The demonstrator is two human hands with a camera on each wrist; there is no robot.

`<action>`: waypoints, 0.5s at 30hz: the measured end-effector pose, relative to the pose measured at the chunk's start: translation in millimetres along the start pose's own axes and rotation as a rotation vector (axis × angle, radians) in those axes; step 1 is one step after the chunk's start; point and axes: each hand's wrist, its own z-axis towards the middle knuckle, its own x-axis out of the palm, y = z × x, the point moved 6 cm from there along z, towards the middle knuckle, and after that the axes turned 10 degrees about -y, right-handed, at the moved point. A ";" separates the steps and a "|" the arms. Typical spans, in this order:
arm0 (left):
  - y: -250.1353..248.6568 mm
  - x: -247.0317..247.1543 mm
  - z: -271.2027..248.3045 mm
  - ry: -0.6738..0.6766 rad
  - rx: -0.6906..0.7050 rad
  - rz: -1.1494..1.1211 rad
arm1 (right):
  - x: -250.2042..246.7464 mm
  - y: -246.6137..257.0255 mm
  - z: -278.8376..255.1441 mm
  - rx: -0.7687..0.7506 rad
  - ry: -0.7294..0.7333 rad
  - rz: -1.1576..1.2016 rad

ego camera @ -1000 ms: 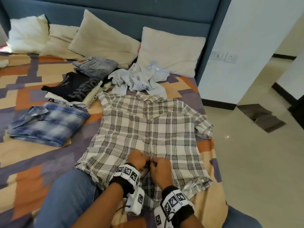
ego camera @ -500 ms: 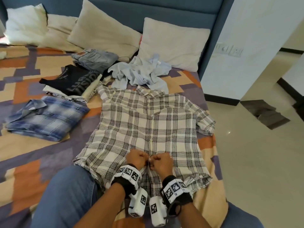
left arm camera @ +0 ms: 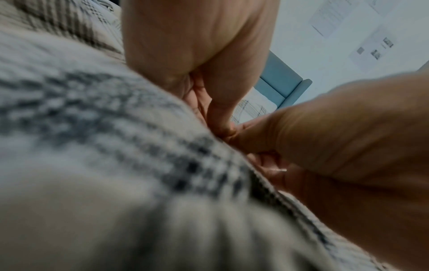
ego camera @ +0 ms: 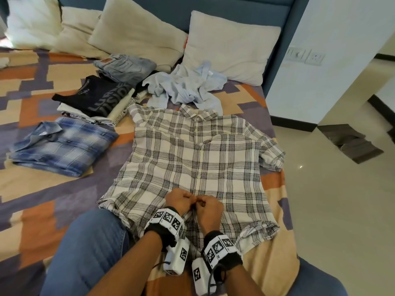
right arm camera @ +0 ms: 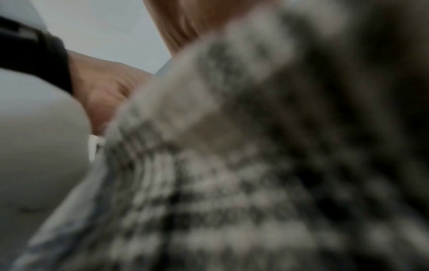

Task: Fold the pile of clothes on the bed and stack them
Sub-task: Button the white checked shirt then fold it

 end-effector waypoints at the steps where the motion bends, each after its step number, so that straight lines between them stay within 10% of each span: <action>1: -0.8 -0.4 0.1 -0.003 0.007 -0.001 | -0.4 3.6 -0.2 -0.034 -0.002 -0.020; 15: 13.1 7.6 9.2 0.021 -0.152 -0.121 | -6.5 -14.7 22.7 0.076 0.116 0.083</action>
